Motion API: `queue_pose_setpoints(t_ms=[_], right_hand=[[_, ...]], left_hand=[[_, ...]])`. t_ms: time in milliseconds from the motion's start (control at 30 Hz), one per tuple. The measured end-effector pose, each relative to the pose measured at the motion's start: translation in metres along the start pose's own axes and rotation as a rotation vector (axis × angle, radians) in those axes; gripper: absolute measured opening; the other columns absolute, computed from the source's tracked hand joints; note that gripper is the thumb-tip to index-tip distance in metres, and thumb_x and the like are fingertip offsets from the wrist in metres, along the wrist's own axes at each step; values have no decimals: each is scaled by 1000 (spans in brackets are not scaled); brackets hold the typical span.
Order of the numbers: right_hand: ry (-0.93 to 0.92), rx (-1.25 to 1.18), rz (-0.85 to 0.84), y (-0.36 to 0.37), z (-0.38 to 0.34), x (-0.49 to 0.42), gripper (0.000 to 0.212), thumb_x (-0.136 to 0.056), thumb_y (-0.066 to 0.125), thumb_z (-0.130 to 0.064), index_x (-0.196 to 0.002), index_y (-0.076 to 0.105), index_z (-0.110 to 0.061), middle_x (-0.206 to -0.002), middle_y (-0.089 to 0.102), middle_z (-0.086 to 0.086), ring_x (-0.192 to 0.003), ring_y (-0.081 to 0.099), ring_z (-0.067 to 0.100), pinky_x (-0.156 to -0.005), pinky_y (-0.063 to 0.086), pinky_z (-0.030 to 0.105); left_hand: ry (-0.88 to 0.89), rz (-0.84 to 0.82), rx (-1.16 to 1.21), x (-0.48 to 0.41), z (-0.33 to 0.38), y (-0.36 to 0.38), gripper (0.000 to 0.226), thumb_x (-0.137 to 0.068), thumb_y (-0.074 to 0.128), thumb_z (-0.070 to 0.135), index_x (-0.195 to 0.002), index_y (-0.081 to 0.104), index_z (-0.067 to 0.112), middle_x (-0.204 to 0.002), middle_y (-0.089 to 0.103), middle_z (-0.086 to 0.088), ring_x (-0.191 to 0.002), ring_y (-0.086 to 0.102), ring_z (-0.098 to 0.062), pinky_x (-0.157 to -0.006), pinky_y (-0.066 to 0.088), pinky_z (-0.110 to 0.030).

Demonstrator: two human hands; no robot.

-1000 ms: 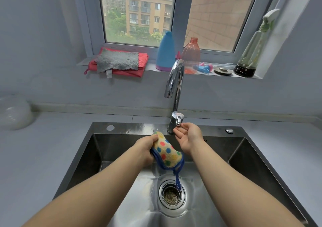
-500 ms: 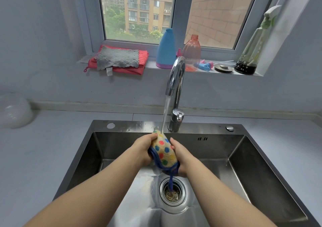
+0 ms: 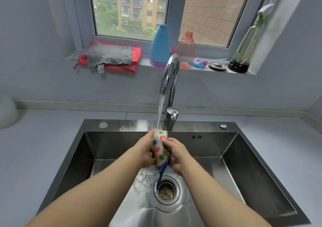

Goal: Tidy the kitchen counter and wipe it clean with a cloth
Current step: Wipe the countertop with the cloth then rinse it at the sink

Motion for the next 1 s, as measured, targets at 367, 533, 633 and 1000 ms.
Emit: queue_pose_setpoints(t_ms=[367,533,633,1000], right_hand=[[139,239,118,17,5,-5,27,-96,36,-50,-117,41,-35,-114,59,9,-66,59,24,-45,51,25],[-104,194,219,7,0,-9,6,-93,54,-20,-97,52,-16,-97,58,11,-66,56,18,-39,43,17],[-189,124,207,11,0,-8,14,-88,60,-8,-101,58,-14,-105,60,13,-80,58,21,-60,50,25],[-214,424,238,40,9,-15,33,-95,48,-43,-69,48,-23,-72,56,0,-66,51,17,-52,36,23]], left_hand=[[218,106,103,-24,6,-1,23,-86,36,5,-99,54,-1,-96,58,-23,-75,57,-31,-71,49,-42],[270,218,-210,-33,12,-8,38,-73,63,16,-110,54,8,-101,62,-19,-84,65,-36,-67,54,-38],[247,202,-263,-36,16,-14,46,-83,51,-2,-125,47,17,-111,56,-18,-77,64,-32,-58,55,-35],[251,361,-233,-39,10,-11,40,-95,47,41,-90,61,3,-68,59,-10,-59,55,-23,-63,48,-29]])
Point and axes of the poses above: each hand's wrist, its own x-axis away from the middle knuckle, its own y-axis out of the palm, z = x × y, the point moved 1 cm from there along -x, towards the middle knuckle
